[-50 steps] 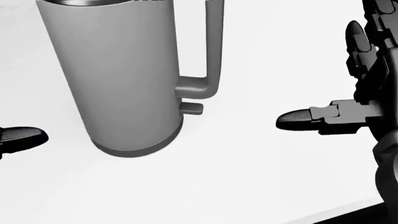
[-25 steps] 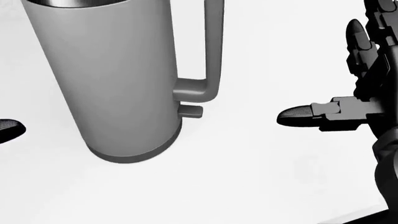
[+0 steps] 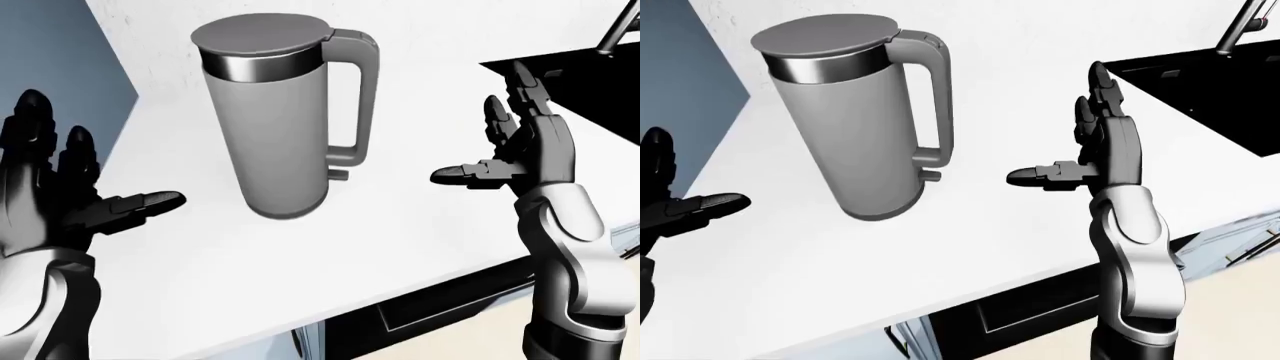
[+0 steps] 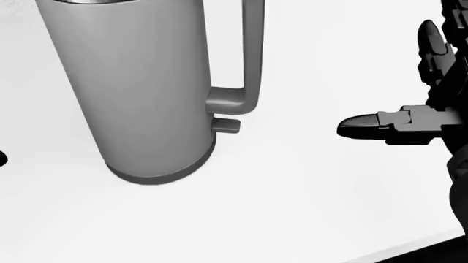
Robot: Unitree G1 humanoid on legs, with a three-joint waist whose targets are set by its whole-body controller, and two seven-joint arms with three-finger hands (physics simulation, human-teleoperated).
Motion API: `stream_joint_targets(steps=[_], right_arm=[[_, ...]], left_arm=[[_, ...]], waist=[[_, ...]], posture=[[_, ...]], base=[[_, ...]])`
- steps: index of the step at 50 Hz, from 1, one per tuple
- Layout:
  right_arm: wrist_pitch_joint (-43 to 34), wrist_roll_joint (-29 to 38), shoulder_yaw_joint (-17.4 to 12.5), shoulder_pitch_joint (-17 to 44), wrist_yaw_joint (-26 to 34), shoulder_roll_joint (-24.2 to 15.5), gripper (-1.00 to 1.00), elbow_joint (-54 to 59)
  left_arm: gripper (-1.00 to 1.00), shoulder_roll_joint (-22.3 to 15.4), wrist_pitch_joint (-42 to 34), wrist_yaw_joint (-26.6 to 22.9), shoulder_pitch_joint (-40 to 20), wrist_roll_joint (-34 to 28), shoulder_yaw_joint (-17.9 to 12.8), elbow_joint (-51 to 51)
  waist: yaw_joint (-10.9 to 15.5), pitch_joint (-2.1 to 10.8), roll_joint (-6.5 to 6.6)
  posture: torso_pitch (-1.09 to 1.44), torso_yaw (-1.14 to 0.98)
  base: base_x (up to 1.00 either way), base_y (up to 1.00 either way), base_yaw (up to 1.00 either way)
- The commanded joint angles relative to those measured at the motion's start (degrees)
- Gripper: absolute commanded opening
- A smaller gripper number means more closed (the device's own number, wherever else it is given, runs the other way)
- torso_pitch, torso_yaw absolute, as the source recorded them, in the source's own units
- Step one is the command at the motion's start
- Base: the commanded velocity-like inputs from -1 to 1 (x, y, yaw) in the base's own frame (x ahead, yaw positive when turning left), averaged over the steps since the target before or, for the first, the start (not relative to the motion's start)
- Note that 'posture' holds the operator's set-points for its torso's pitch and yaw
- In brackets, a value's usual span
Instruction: Press the button to open the lid of the electric kettle.
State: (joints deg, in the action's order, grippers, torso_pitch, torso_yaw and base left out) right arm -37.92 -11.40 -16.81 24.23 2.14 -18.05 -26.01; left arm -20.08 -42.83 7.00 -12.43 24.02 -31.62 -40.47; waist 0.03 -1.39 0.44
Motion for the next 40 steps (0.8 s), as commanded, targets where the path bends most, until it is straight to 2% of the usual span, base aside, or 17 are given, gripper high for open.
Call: stream_joint_targets(steps=[1,7,15,32,37,40], right_arm=[[1.79,-0.13,-0.55,1.6,-0.12,-0.76,1.0,-1.87],[1.72,-0.4,-0.58,1.83,-0.13,-0.96,1.0,-1.9],[1.54,-0.62,-0.58,1.67,-0.06,-0.96,1.0,-2.35],[1.48,-0.61,-0.56,1.76,-0.17,-0.85,1.0,-2.29],[1.56,-0.06,-0.34,2.01,-0.36,-1.04,1.0,-1.95],[1.19,0.16,-0.27,2.3,-0.32,-1.22,1.0,-2.14]], left_arm=[[1.0,-1.01,1.32,0.26,-1.13,0.39,-0.57,-1.8],[1.0,-1.24,0.5,0.44,-1.38,0.7,-0.12,-2.07],[1.0,-1.3,0.05,0.47,-1.49,0.84,-0.09,-2.54],[1.0,-1.11,-0.15,0.16,-1.52,0.61,0.17,-2.53],[1.0,-1.22,-0.28,-0.09,-1.72,0.62,0.44,-2.81],[1.0,-1.34,-0.44,-0.41,-2.02,0.54,0.76,-2.95]], waist=[[0.0,1.49,0.08],[0.01,3.5,0.12],[0.07,6.87,0.15],[0.43,15.85,0.27],[0.64,17.72,0.23],[0.75,18.31,0.19]], posture=[[-0.05,0.0],[-0.11,0.0],[-0.19,0.0],[-0.36,0.0],[-0.41,0.0],[-0.41,0.0]], base=[[0.0,0.0,0.0],[0.0,0.0,0.0],[0.0,0.0,0.0],[0.0,0.0,0.0],[0.0,0.0,0.0],[0.0,0.0,0.0]])
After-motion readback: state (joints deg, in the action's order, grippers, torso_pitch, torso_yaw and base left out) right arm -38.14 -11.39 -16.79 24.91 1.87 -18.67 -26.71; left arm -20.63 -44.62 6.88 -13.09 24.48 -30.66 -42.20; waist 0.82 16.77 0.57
